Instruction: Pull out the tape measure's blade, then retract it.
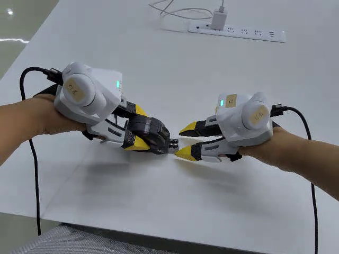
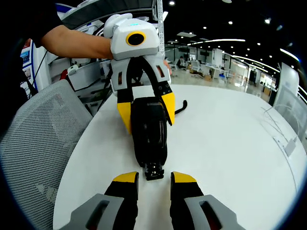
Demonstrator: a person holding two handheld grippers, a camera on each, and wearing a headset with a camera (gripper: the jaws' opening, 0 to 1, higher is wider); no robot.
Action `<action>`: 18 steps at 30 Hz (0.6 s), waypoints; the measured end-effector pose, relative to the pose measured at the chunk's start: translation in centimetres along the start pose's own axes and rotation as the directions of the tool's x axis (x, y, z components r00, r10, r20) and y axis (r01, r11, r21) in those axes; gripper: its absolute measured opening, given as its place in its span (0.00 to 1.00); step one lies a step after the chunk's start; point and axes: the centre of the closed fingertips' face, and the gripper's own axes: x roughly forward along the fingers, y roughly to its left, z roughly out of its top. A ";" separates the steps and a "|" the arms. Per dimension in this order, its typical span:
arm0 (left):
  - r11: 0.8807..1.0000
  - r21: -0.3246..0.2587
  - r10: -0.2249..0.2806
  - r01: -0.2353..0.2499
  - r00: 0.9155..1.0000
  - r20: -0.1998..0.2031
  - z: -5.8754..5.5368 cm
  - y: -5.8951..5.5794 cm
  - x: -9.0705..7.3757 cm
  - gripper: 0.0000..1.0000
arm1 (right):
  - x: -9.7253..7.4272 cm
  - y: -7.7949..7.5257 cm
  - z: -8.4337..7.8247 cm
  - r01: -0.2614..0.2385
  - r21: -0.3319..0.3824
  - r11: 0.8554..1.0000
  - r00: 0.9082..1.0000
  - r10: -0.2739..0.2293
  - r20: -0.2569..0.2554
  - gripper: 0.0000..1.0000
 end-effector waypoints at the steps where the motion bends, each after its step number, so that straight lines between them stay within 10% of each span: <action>1: 1.000 0.001 0.000 0.000 1.000 0.000 0.0 0.0 0.0 0.28 | 0.1 0.0 -0.1 -0.002 -0.003 1.000 1.000 0.002 -0.002 0.22; 18: 1.000 0.007 -0.009 0.009 1.000 0.001 0.0 -0.1 0.0 0.28 | 0.8 0.0 -0.1 -0.034 -0.079 0.996 0.999 0.034 -0.010 0.11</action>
